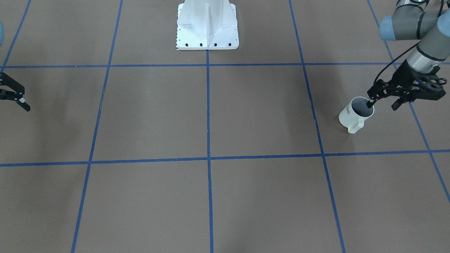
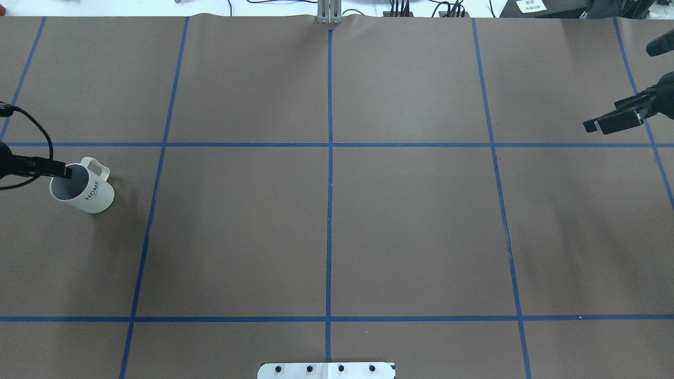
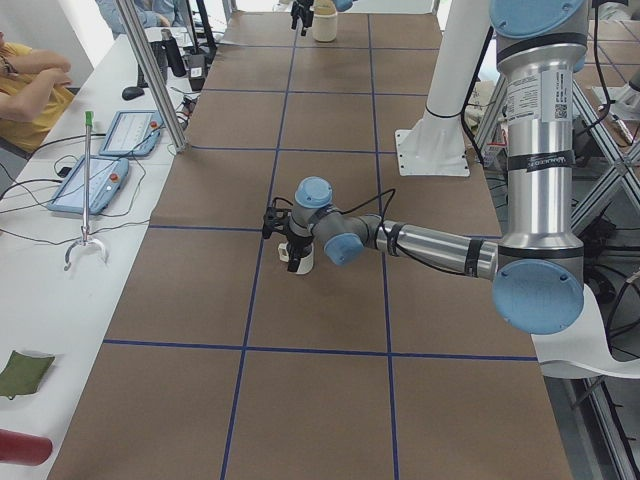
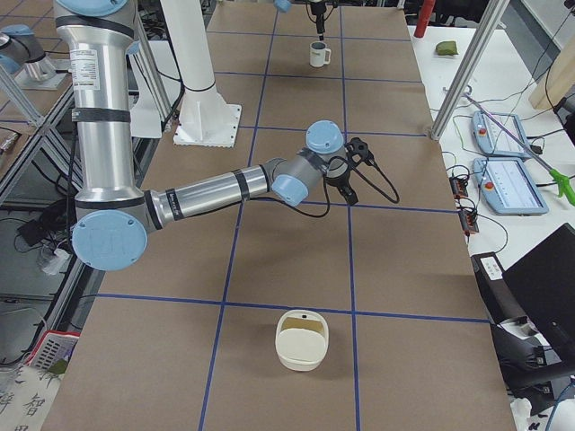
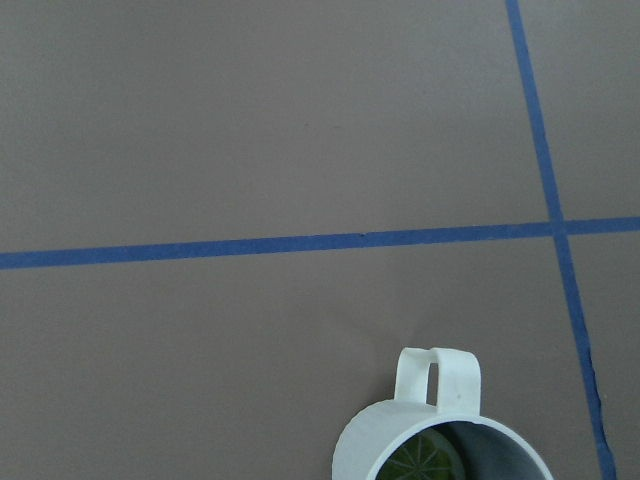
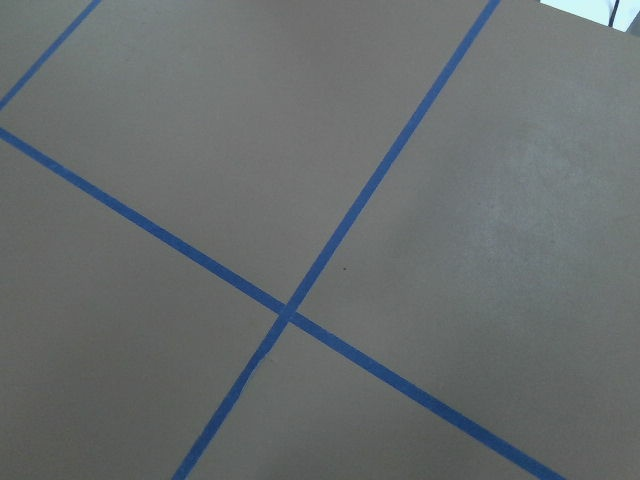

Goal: Left arm hands cup to right arm to dump lemon

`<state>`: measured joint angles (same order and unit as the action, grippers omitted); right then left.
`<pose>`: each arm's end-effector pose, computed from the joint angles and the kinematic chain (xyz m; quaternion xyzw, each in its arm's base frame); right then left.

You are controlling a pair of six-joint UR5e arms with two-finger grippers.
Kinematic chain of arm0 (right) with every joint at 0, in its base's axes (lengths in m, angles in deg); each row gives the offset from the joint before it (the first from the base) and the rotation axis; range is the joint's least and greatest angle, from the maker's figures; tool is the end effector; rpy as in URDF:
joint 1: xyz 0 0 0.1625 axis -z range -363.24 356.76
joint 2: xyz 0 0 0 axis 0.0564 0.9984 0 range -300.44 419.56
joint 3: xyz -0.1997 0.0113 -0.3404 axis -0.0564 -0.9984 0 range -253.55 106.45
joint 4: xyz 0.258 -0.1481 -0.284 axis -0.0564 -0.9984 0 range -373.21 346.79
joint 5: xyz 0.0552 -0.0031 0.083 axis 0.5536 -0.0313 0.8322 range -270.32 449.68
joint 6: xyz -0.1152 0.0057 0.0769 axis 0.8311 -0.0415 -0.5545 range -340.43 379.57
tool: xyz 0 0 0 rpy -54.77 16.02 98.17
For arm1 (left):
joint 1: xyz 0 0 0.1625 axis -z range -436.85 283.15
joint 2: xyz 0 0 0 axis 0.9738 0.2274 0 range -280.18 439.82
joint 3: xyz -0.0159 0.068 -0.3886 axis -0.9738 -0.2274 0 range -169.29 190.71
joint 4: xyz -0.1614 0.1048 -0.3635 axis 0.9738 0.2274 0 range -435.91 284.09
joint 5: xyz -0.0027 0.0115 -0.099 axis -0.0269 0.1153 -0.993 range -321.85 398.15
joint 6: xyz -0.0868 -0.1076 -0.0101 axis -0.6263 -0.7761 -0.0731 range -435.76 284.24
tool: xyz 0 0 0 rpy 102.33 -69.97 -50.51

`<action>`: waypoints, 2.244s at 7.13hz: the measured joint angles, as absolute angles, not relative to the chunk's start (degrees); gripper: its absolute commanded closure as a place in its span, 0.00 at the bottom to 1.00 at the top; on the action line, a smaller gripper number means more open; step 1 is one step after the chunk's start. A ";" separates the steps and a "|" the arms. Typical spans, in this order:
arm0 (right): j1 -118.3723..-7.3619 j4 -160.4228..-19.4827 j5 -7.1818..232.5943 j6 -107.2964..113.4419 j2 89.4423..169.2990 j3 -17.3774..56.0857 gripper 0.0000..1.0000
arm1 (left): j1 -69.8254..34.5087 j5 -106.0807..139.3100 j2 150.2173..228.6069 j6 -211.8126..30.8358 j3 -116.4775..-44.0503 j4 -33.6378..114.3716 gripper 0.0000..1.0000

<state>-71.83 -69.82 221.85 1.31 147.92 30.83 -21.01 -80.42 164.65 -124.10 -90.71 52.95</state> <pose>-0.1553 -0.5064 0.4408 0.2560 -0.4397 -0.1735 0.8432 0.2296 -0.4579 0.5286 0.1292 0.4164 -0.0166 0.8998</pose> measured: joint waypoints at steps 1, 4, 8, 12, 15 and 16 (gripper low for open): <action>-71.82 -69.81 221.81 1.30 147.92 30.80 0.00 | -21.73 -79.96 164.64 -124.09 -90.67 52.98 1.00; -71.76 -69.81 221.80 1.29 147.98 30.78 0.00 | -22.26 -76.21 164.28 -122.81 -90.53 52.88 1.00; -71.70 -69.70 221.77 1.37 147.97 30.71 0.00 | -22.14 -77.42 163.67 -121.64 -93.80 52.54 1.00; -70.23 -63.41 221.57 1.36 142.65 28.68 0.00 | -18.51 -82.58 166.98 -122.40 -99.07 48.09 1.00; -58.45 -59.64 205.64 1.25 134.57 26.88 0.01 | -17.49 -82.21 177.30 -132.83 -98.97 43.66 1.00; -52.43 -56.71 193.94 1.20 132.53 26.31 0.01 | -17.50 -82.21 181.91 -137.69 -98.60 41.80 1.00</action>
<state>-52.43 -56.71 193.94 1.20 132.53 26.31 -17.50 -82.21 181.91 -137.69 -98.60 41.80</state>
